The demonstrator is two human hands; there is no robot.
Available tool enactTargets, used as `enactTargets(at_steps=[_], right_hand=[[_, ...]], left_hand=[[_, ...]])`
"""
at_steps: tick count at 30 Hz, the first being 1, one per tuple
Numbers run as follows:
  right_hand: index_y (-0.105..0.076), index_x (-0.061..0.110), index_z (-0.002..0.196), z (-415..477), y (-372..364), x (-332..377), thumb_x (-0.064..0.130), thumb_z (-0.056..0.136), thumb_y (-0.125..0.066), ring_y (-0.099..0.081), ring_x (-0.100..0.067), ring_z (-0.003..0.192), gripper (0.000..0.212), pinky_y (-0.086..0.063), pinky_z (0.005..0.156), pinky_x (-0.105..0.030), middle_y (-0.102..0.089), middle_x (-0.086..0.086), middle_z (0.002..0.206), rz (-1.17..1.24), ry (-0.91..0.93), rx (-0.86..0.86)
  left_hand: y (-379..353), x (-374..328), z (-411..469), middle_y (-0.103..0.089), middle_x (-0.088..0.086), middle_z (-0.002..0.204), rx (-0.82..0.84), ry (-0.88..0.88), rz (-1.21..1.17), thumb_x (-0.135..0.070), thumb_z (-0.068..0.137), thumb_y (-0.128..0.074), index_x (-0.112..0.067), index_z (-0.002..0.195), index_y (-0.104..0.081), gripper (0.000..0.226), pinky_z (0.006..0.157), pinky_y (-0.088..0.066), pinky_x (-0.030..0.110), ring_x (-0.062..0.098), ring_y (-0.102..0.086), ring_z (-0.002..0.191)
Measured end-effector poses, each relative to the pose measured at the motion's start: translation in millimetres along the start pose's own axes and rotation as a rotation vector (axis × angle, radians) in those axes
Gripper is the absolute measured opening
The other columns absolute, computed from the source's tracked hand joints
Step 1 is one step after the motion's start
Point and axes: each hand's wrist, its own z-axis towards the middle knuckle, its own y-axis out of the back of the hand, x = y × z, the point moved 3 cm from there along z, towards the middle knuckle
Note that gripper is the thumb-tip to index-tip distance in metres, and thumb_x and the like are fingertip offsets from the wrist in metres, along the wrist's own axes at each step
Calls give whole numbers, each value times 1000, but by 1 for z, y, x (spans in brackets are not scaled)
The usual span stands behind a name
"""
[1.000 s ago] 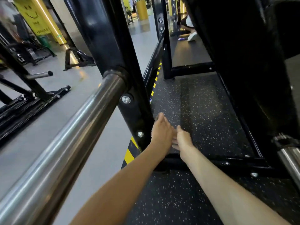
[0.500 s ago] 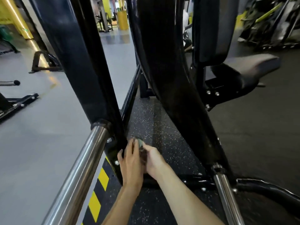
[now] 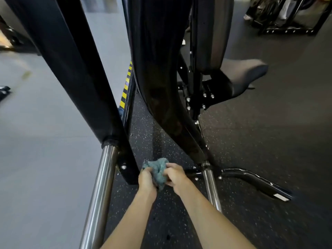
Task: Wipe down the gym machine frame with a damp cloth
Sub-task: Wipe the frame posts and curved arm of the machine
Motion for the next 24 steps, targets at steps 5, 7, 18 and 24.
enactTargets(at_steps=[5, 7, 18, 24], right_hand=[[-60, 1, 122, -48, 18, 27, -14, 87, -38, -58, -20, 77, 44, -47, 55, -27, -64, -17, 109, 52, -52, -129], [-57, -3, 126, -71, 25, 41, -12, 91, -38, -52, -14, 65, 41, -43, 54, -24, -64, -22, 114, 61, -63, -146], [-64, 4, 112, -170, 57, 83, 8, 88, -64, -62, -27, 100, 24, -52, 80, -36, -67, -13, 110, 168, -114, -72], [-61, 9, 92, -231, 75, 103, -8, 87, -59, -61, -20, 89, 18, -51, 72, -29, -66, -10, 97, 218, 6, -120]], left_hand=[[-14, -21, -50, -59, 18, 104, 42, 69, -173, -4, 97, -38, 2, 102, -54, 19, 89, -44, 48, 34, -57, 93], [-20, -32, -69, -60, 18, 100, 78, 91, -168, -2, 95, -37, 0, 95, -56, 19, 86, -44, 47, 33, -58, 89], [-49, -68, -166, -62, 23, 121, 291, 131, 151, -2, 91, -53, 4, 123, -56, 33, 81, -53, 41, 34, -61, 109], [-56, -75, -209, -57, 18, 128, 199, 36, 321, 0, 98, -48, -6, 129, -48, 32, 89, -49, 43, 28, -59, 104]])
